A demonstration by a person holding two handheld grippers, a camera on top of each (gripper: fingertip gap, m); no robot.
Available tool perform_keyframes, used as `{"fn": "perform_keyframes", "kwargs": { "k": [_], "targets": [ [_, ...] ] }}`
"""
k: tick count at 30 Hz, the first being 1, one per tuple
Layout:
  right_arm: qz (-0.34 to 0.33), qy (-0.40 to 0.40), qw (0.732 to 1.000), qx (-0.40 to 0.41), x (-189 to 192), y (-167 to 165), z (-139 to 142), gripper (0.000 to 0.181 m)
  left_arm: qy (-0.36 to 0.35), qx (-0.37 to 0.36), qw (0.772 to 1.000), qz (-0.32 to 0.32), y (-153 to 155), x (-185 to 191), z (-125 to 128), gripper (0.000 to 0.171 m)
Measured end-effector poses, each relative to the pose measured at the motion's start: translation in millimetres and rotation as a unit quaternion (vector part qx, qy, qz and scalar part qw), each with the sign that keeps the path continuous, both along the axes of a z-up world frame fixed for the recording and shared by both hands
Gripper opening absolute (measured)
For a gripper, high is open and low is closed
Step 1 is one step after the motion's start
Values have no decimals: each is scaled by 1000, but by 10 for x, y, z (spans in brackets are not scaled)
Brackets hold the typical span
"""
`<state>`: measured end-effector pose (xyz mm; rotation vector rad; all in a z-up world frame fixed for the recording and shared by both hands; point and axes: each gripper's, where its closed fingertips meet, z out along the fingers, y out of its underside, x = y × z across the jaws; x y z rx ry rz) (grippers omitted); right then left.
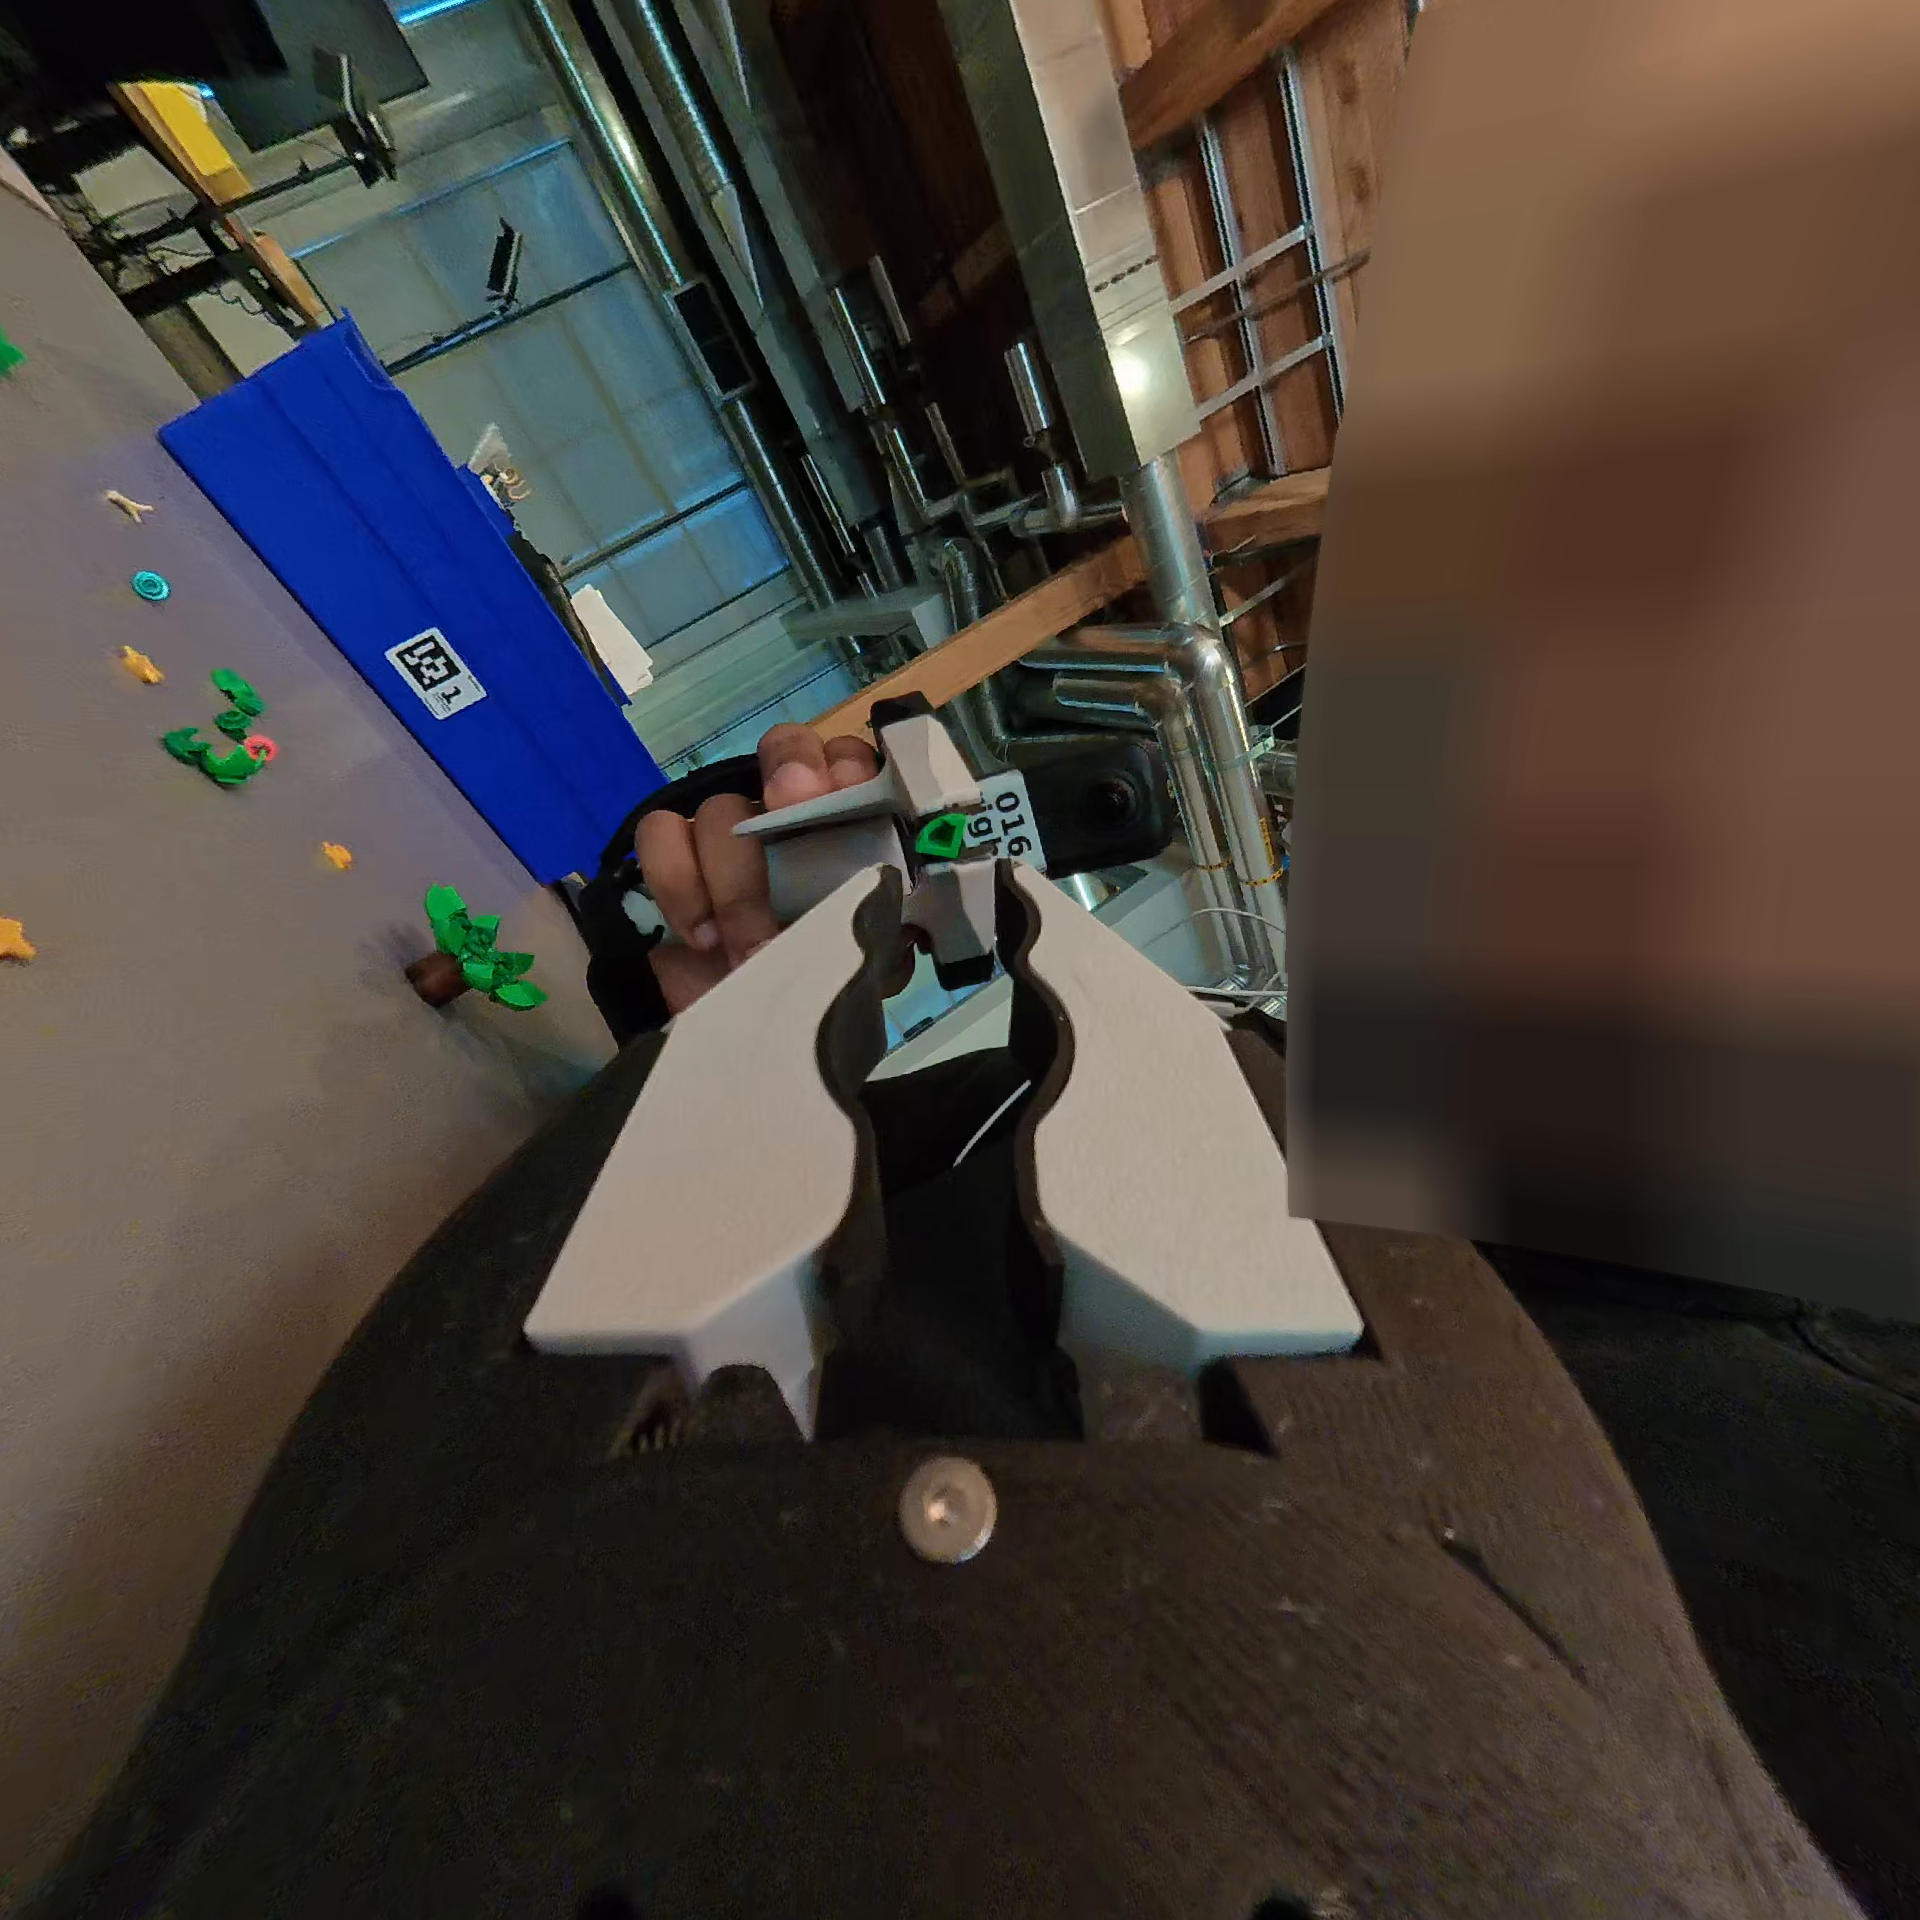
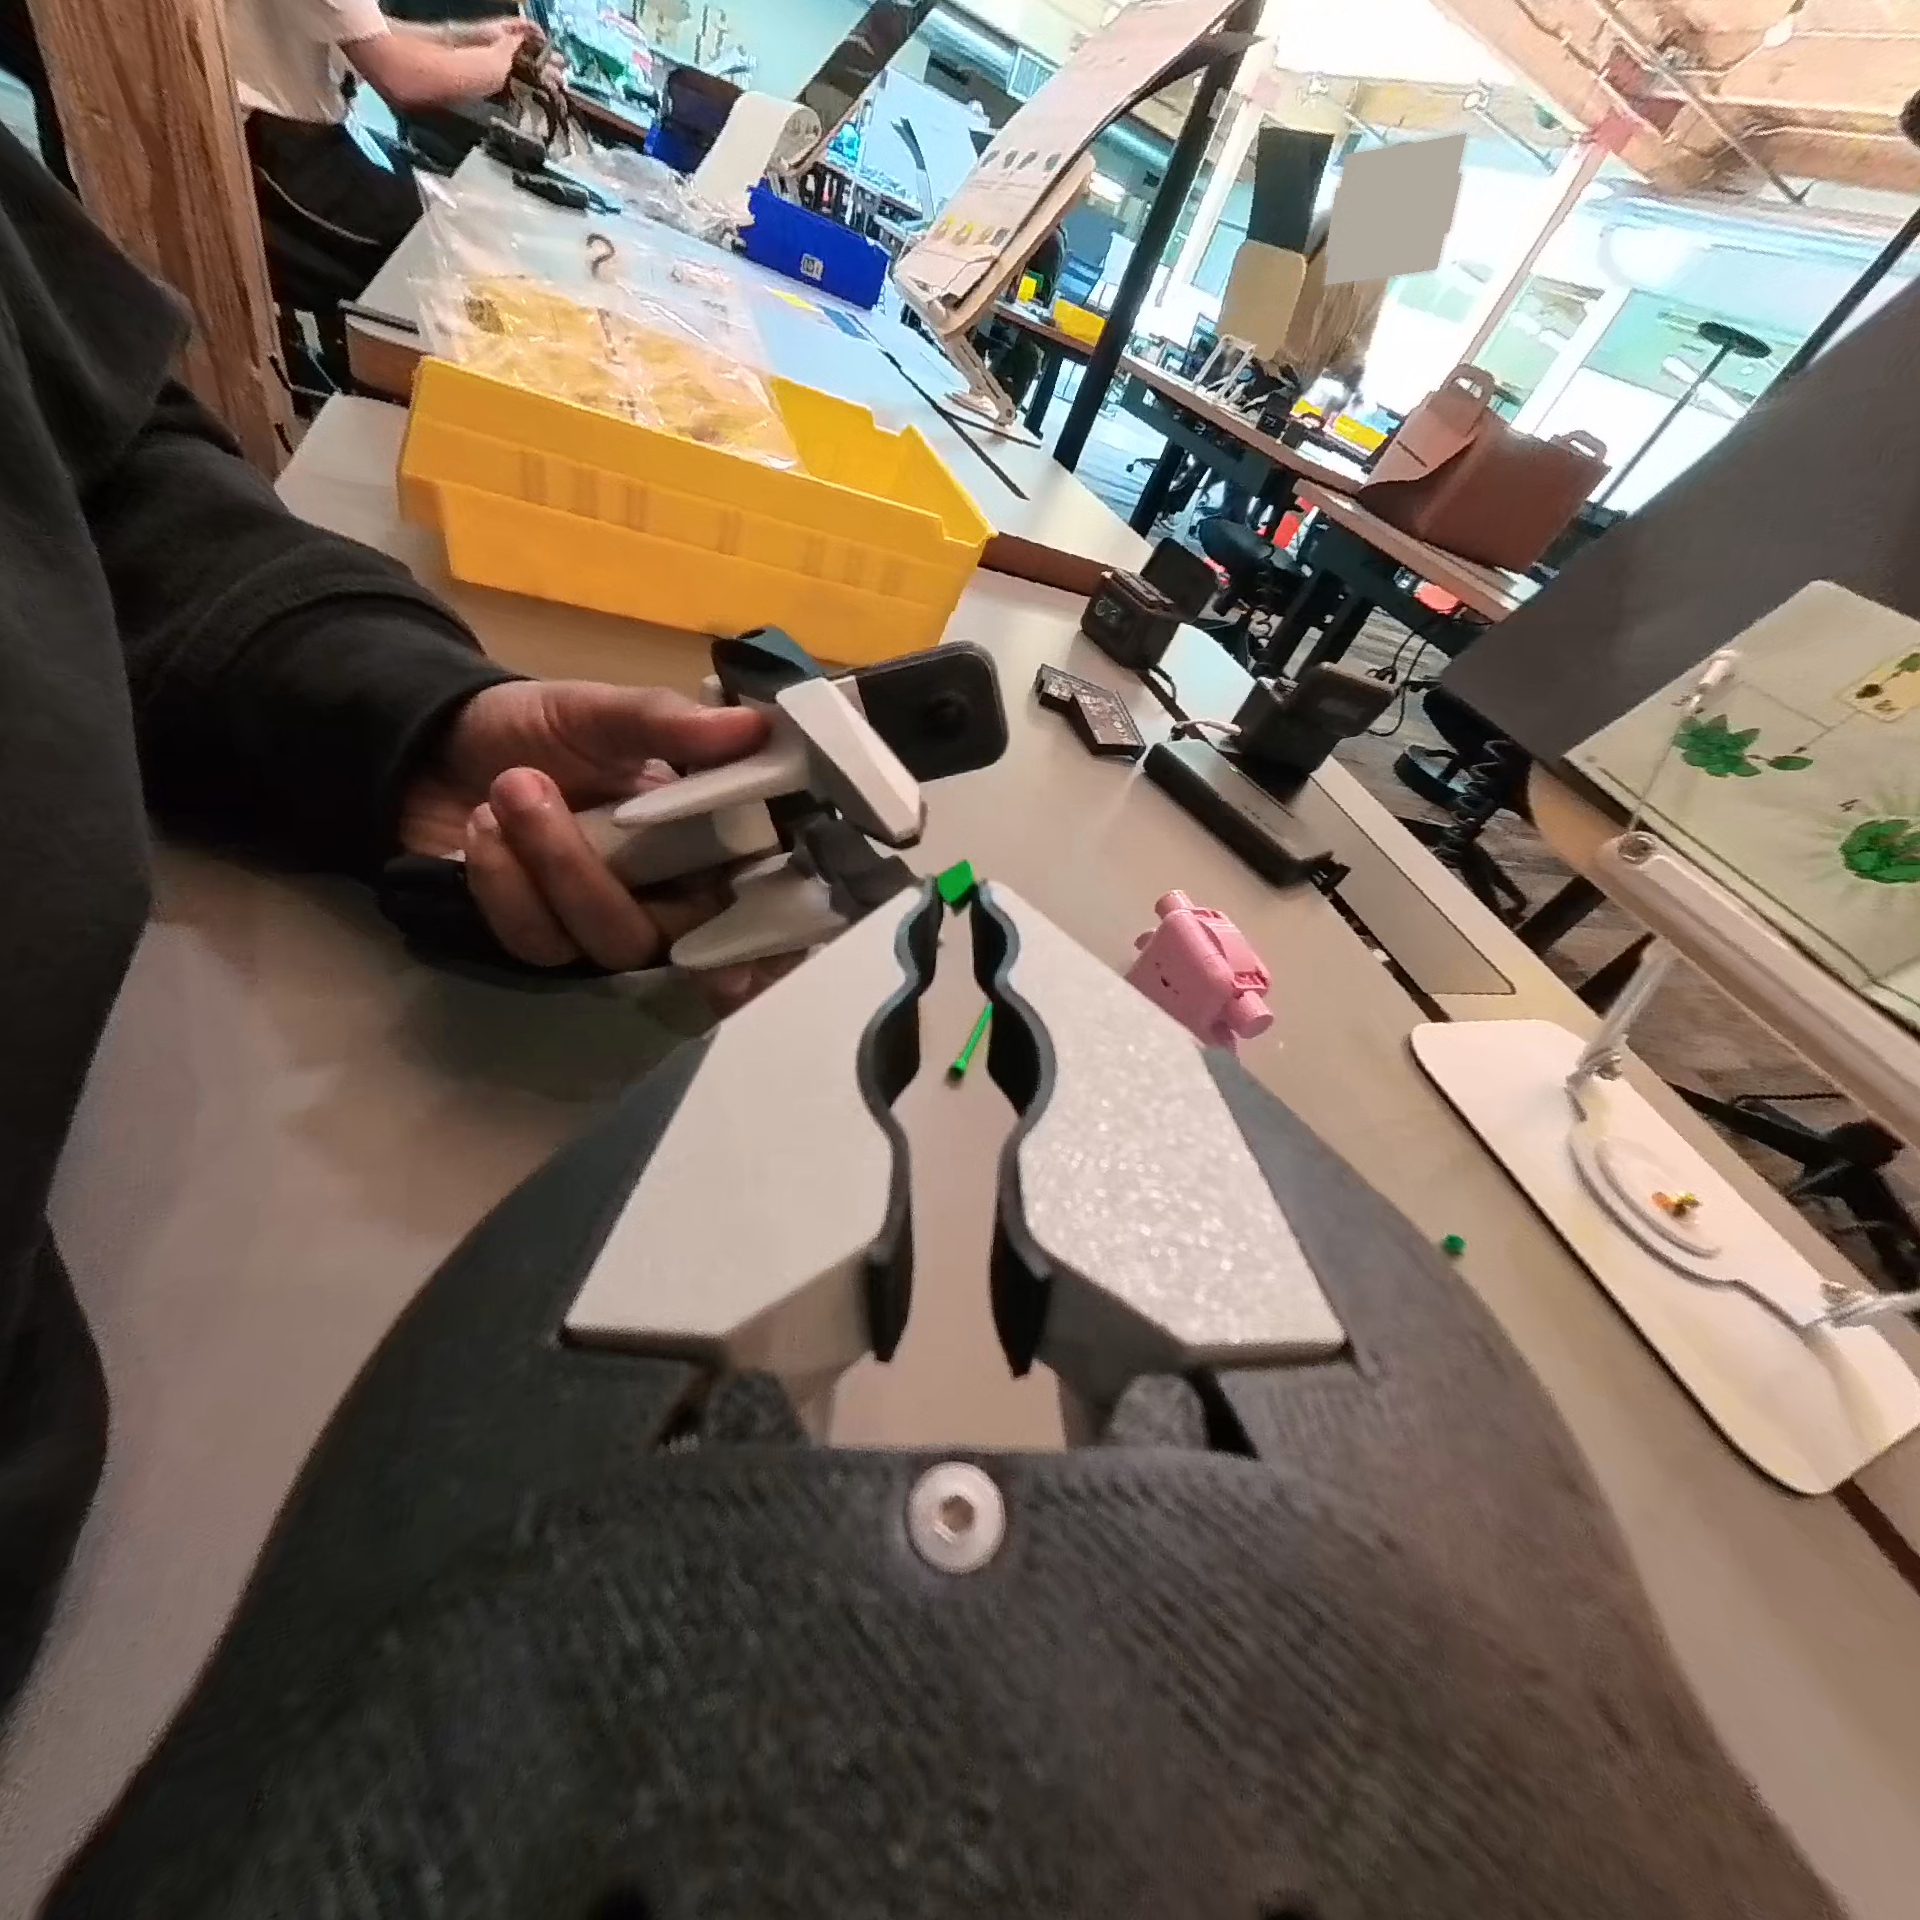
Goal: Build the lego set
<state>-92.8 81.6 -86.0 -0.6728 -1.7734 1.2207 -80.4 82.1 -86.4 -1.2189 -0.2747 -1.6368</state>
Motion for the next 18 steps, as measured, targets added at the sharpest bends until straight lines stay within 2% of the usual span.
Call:
{"fn": "perform_keyframes", "kwargs": {
  "k": [7, 14, 18],
  "targets": [
    [-14, 24, 996, 82, -17, -50, -92, 4, 5, -17, 1000, 10, 29, -36, -58, 7],
    [35, 10, 999, 40, 45, -105, -86, 11, 25, -8, 1000, -3, 5, 4, -43, 5],
    [43, -1, 999, 20, 58, -93, -82, 6, 40, -4, 999, -5, -5, 10, -41, 5]
  ]
}}
